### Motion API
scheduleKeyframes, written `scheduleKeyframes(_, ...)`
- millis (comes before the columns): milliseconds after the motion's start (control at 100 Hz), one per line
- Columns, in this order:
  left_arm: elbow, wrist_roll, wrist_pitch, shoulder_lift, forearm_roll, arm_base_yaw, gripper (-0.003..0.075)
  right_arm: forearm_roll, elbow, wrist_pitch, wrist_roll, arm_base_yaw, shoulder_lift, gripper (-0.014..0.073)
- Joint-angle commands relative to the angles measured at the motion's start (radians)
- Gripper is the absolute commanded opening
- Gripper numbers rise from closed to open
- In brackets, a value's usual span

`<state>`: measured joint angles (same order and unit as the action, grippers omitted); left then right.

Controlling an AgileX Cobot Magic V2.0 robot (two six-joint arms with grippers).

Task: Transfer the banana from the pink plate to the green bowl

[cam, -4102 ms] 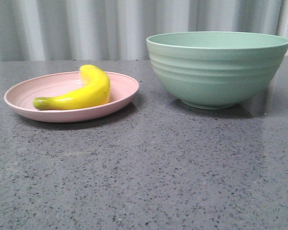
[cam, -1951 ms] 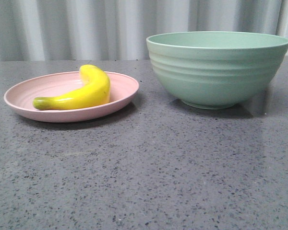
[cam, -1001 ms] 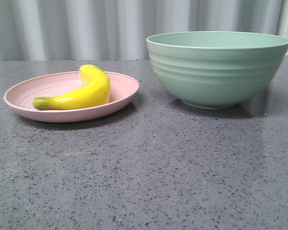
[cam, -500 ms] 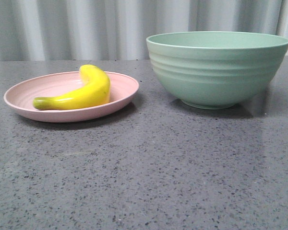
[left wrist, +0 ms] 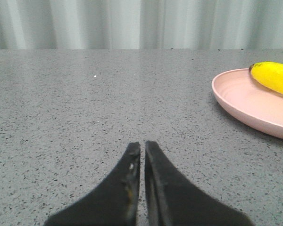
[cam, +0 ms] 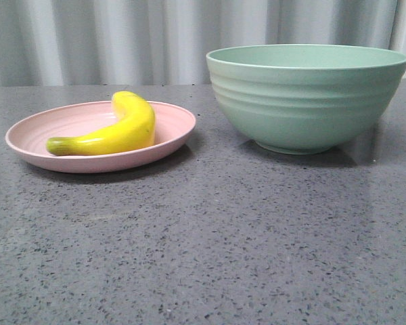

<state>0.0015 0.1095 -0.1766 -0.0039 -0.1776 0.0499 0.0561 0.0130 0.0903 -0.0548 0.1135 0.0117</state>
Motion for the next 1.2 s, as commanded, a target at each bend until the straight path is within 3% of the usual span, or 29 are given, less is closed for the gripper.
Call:
scheduleKeyframes(0,0.025,-0.006,0.083,-0.033,-0.012,-0.001,-0.0019,0.013,0.026,-0.080,0.003,0.001,0.016,-0.0076)
scheduleKeyframes(310,-0.032,-0.006,0.121,-0.033,-0.084,-0.001,-0.0019,-0.011,-0.031,-0.076,0.003,0.001,0.016,-0.0076)
scheduleKeyframes(470,-0.144,-0.006,0.080,0.005,-0.058,-0.001,-0.0019,-0.011,-0.145,0.043,0.003,0.001,-0.026,-0.0075)
scheduleKeyframes(800,-0.340,-0.001,0.059,0.263,-0.055,-0.001,-0.0019,-0.011,-0.420,0.216,0.003,0.001,-0.305,-0.0073)
scheduleKeyframes(1001,-0.387,-0.001,0.154,0.386,-0.055,-0.001,-0.0012,-0.015,-0.547,0.284,0.003,0.001,-0.483,-0.0073)
scheduleKeyframes(1081,-0.387,-0.001,0.189,0.415,-0.055,-0.001,0.0064,-0.015,-0.547,0.277,0.003,0.001,-0.523,-0.0073)
scheduleKeyframes(1191,-0.387,-0.001,0.252,0.435,-0.064,-0.001,0.0304,-0.015,-0.547,0.282,0.003,0.001,-0.562,-0.0073)
